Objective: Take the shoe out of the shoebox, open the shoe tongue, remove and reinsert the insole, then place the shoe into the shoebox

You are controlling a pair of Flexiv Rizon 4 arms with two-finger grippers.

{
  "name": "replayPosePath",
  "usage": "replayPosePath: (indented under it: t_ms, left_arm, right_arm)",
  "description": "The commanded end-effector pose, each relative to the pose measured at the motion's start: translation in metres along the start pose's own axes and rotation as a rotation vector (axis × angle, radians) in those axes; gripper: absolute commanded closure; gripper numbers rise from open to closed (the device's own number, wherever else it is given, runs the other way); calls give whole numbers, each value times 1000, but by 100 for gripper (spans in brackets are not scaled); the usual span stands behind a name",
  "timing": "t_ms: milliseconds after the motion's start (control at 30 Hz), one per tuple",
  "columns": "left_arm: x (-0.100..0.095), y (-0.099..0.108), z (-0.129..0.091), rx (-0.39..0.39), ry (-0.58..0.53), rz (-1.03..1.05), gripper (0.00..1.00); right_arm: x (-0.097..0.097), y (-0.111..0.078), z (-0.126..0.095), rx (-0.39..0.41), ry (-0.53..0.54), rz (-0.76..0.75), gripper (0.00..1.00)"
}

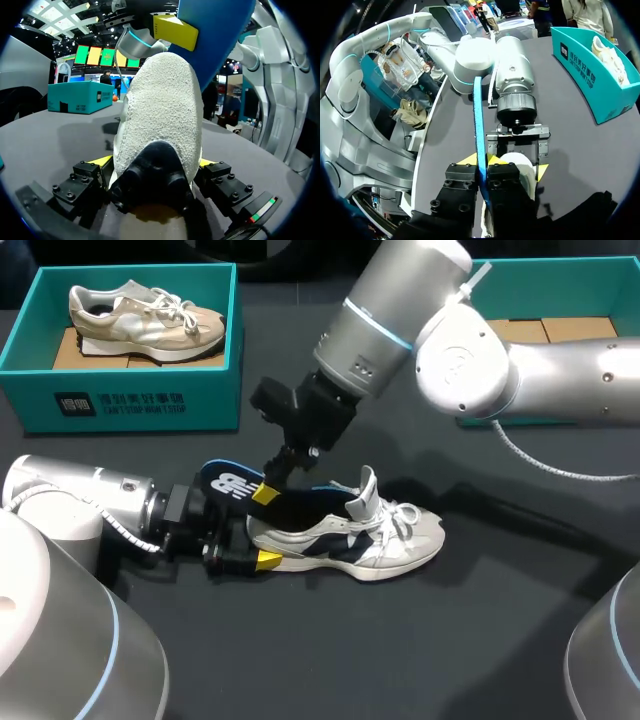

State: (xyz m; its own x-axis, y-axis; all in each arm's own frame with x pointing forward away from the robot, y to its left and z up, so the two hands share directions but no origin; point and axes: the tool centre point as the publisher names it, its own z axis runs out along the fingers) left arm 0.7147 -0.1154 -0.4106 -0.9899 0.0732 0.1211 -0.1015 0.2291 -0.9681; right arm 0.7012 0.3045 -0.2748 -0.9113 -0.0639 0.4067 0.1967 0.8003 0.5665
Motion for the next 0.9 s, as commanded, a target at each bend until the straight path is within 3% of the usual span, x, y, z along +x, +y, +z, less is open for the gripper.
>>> replayPosePath:
  t_ms: [33,167,267,700,800,900]
  left_arm:
    - [0,1,1,-1,0,0,100]
    - [0,1,1,-1,0,0,100]
    - [0,1,1,-1,0,0,100]
    - [0,1,1,-1,0,0,100]
    - [0,1,1,-1,0,0,100]
    - [0,1,1,-1,0,0,100]
  right_arm:
    - [11,14,4,-64,-43,0,100]
    - [19,41,-17,-112,-42,36,100]
    - [31,53,-44,-245,62,38,100]
    - [31,53,-44,-245,62,38,100]
    - [48,56,-72,-351,-39,46,100]
    - [63,67,-99,-346,-69,63,100]
